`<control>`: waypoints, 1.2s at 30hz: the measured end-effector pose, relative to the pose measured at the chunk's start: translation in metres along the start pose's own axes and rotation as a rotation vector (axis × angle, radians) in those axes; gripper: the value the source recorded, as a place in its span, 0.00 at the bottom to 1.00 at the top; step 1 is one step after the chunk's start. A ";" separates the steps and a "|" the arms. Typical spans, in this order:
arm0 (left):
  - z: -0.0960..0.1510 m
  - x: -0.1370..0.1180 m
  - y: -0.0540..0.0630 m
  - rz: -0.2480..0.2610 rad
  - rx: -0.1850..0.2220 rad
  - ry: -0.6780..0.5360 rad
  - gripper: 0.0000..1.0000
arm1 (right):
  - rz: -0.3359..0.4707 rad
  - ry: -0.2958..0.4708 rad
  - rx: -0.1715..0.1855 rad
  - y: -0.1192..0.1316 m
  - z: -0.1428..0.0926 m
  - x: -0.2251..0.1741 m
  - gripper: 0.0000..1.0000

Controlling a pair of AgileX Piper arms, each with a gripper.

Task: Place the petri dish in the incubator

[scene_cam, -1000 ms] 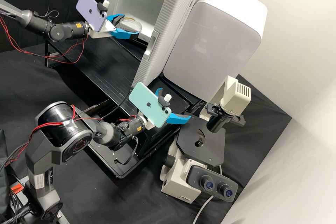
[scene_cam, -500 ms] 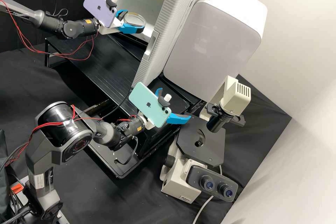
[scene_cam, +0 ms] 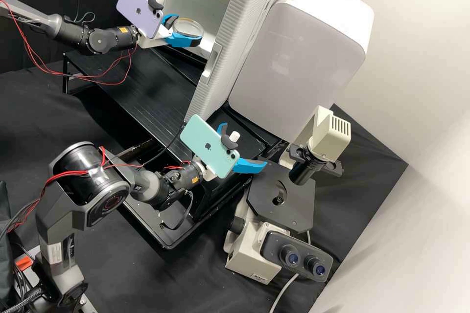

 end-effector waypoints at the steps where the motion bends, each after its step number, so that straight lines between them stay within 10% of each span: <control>1: 0.001 0.001 0.001 0.004 0.007 -0.001 0.00 | 0.000 0.000 0.000 0.000 0.000 0.000 1.00; 6: 0.008 0.027 0.002 0.003 0.009 0.057 0.00 | 0.000 0.000 0.000 0.000 0.000 0.000 1.00; 8: 0.013 0.047 0.000 0.016 0.078 0.080 0.00 | 0.000 0.000 0.000 0.000 0.000 0.000 1.00; 15: 0.015 0.041 -0.035 -0.062 0.142 0.055 0.00 | 0.000 0.000 0.000 0.000 0.000 0.000 1.00; 28: 0.014 0.033 -0.016 -0.031 0.115 0.056 0.00 | 0.000 0.000 0.000 0.000 0.000 0.000 1.00; 36: -0.002 0.043 -0.002 -0.010 0.024 0.115 0.00 | 0.000 0.000 0.000 0.000 0.000 0.000 1.00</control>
